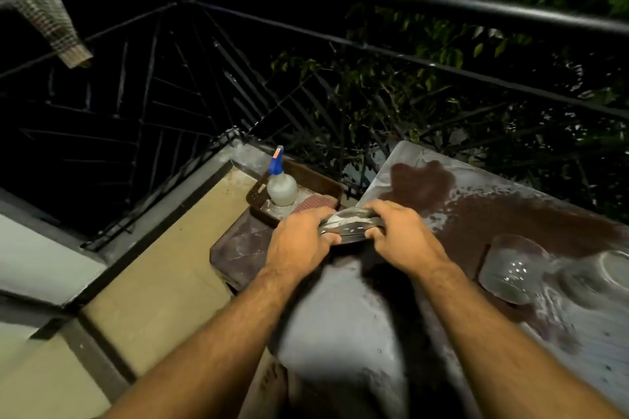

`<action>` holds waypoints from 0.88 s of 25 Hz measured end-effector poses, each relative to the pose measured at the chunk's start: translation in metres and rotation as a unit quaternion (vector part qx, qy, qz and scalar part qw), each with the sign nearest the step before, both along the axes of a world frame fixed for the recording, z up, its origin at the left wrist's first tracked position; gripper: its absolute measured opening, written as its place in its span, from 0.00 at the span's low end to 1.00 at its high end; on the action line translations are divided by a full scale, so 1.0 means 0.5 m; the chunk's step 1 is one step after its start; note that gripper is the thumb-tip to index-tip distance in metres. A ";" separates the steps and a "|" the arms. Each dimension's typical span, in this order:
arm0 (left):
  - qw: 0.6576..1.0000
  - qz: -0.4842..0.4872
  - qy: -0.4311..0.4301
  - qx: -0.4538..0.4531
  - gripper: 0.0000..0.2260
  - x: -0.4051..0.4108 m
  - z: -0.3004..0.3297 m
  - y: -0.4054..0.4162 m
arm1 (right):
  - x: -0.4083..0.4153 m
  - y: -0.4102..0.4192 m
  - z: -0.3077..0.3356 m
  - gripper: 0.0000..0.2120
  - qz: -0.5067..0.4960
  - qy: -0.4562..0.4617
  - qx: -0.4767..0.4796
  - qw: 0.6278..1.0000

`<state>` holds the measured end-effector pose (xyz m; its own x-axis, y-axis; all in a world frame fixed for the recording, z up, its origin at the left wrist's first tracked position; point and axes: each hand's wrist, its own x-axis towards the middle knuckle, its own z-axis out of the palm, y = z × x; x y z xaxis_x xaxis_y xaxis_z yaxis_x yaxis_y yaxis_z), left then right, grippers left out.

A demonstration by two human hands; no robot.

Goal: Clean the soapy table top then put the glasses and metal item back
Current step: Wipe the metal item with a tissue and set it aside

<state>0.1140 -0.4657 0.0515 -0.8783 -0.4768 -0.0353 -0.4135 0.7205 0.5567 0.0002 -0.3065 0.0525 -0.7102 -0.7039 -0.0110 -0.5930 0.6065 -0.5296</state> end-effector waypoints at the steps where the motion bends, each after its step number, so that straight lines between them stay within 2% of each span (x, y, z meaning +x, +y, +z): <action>1: 1.000 0.021 0.008 -0.006 0.23 0.013 -0.010 -0.036 | 0.002 -0.046 -0.007 0.20 0.007 -0.001 0.002 1.000; 3: 0.998 0.052 0.014 -0.018 0.26 0.036 -0.032 -0.091 | 0.008 -0.121 -0.022 0.20 0.032 -0.001 0.003 0.999; 6: 0.994 0.104 0.002 -0.019 0.20 0.069 -0.084 -0.196 | 0.016 -0.251 -0.061 0.21 0.073 -0.012 0.003 0.997; 10: 0.992 0.124 -0.007 -0.020 0.16 0.119 -0.158 -0.317 | 0.040 -0.404 -0.126 0.21 0.117 -0.034 0.012 0.992; 13: 0.989 0.146 -0.033 -0.002 0.15 0.143 -0.214 -0.391 | 0.054 -0.500 -0.183 0.20 0.149 -0.047 0.020 0.987; 18: 0.980 0.180 -0.075 0.027 0.15 0.158 -0.279 -0.465 | 0.060 -0.595 -0.255 0.19 0.204 -0.048 0.039 0.977; 22: 0.973 0.206 -0.094 0.047 0.13 0.157 -0.321 -0.493 | 0.061 -0.631 -0.296 0.21 0.205 -0.065 0.046 0.976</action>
